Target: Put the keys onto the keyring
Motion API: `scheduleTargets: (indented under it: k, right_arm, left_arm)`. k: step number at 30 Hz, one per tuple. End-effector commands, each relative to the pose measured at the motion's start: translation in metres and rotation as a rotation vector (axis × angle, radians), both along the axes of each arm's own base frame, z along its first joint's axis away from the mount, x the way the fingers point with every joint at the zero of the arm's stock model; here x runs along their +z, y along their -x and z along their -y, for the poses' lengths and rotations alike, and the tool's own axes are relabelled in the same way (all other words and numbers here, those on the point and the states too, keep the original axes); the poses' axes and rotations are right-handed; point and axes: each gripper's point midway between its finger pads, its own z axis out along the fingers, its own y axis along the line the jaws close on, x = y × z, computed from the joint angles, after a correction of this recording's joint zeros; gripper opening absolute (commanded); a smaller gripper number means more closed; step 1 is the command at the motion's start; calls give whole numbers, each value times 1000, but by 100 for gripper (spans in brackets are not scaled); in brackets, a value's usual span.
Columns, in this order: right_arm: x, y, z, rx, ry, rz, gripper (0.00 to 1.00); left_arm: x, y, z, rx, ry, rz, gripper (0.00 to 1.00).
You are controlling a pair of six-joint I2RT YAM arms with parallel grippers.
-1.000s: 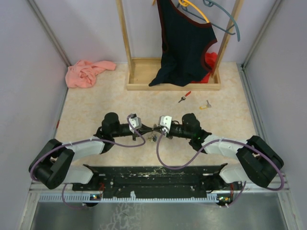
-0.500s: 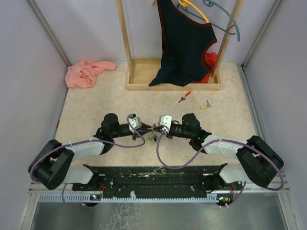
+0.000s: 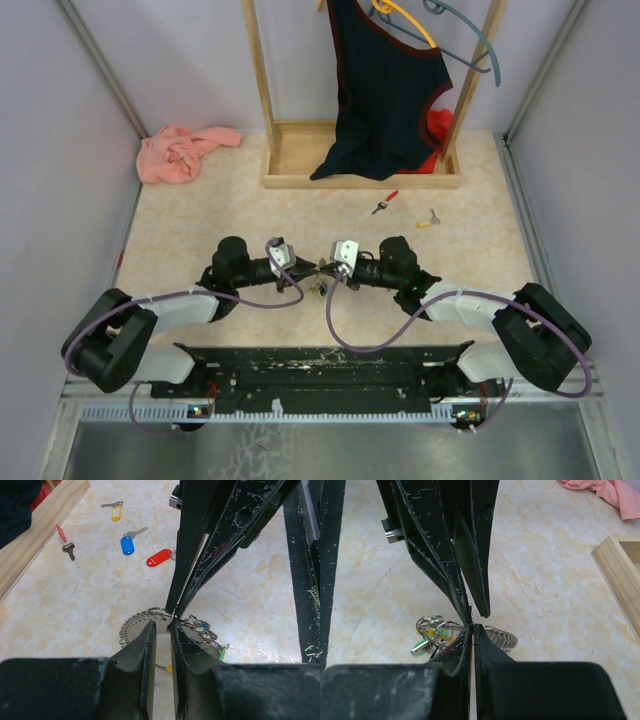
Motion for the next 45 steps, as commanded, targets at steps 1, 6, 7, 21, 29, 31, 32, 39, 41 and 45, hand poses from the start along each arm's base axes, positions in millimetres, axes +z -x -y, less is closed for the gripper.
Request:
scheduleTargets:
  k: [1,6,7,21,29,31,32,39,41,45]
  right_arm:
    - [31,-7,-12,26,-76,57,0]
    - [32,-7,-13,31,-80,51,0]
    - [32,-6,-13,33,-80,50,0]
    - [26,-7,-14,30,-65,27,0]
    - [38,-13,-5,-63,-101,-16,19]
    - [42,-18,1,-135,-117,-64,28]
    - [42,-21,5,-179,-119,-97,32]
    - [50,-44,45,-515,-143,-241,42]
    - [49,-42,54,-554,-136,-262,47]
    - [44,-44,80,-738,-159,-365,72]
  left_arm:
    - [-3,2,3,-20,0,10,22]
    - [-4,3,4,-28,1,4,20]
    - [-4,3,4,-31,4,6,20]
    - [4,8,8,-69,37,13,0]
    - [-3,-10,-6,99,25,-14,1]
    - [-3,-14,-10,140,27,-13,1]
    - [-2,-15,-12,151,29,-17,1]
    - [-4,-18,-15,189,32,-41,1]
    - [-5,-19,-16,196,27,-52,1]
    - [-5,-20,-17,209,22,-67,1]
